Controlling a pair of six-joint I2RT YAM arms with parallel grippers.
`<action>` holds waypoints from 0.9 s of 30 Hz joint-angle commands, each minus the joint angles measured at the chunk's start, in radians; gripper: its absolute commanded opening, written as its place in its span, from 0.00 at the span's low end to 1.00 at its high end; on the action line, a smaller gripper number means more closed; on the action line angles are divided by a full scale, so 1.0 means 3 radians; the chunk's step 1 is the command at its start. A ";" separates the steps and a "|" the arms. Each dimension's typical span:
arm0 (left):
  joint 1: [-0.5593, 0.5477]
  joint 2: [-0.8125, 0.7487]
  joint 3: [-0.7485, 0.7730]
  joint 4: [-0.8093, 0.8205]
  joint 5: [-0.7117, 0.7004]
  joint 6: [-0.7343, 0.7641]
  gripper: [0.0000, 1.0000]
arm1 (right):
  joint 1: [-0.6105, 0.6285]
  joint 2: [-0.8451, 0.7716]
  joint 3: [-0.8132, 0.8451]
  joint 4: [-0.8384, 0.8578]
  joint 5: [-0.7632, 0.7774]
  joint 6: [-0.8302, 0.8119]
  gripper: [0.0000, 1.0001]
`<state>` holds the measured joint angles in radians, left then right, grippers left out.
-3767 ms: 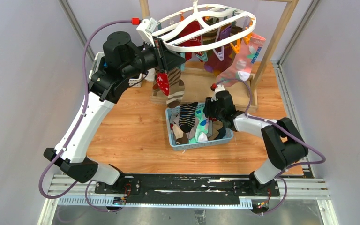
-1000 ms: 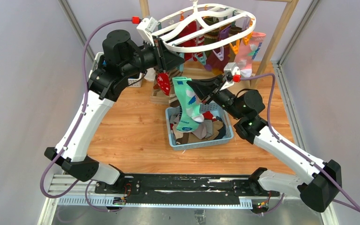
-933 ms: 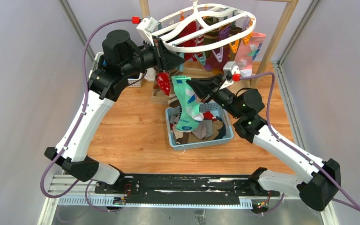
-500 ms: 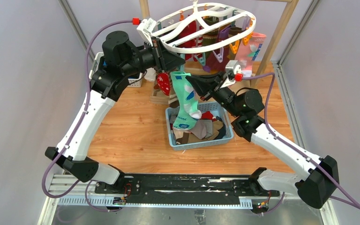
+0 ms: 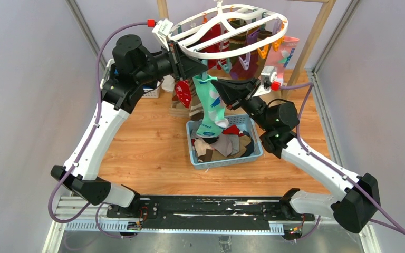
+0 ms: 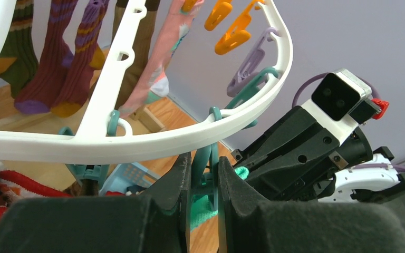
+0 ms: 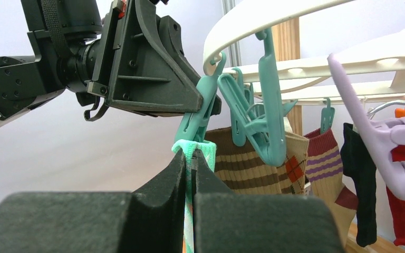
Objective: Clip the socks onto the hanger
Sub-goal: Clamp the sock onto the hanger.
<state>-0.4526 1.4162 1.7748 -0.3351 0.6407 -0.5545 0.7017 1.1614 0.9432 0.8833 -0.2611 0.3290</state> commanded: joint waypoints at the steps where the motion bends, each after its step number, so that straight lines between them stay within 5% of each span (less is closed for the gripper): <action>1: 0.0057 -0.0076 -0.0086 -0.0216 0.0111 -0.0036 0.00 | -0.0058 0.0052 -0.0012 0.0287 0.0055 0.0109 0.00; 27: 0.0059 -0.0121 -0.0106 -0.0139 0.0201 -0.0086 0.00 | -0.0066 0.0240 -0.0041 0.0570 0.0052 0.0289 0.00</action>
<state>-0.4473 1.4097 1.7592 -0.3073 0.6632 -0.5869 0.6930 1.2343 0.9173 0.9764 -0.2569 0.3927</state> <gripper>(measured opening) 0.189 0.018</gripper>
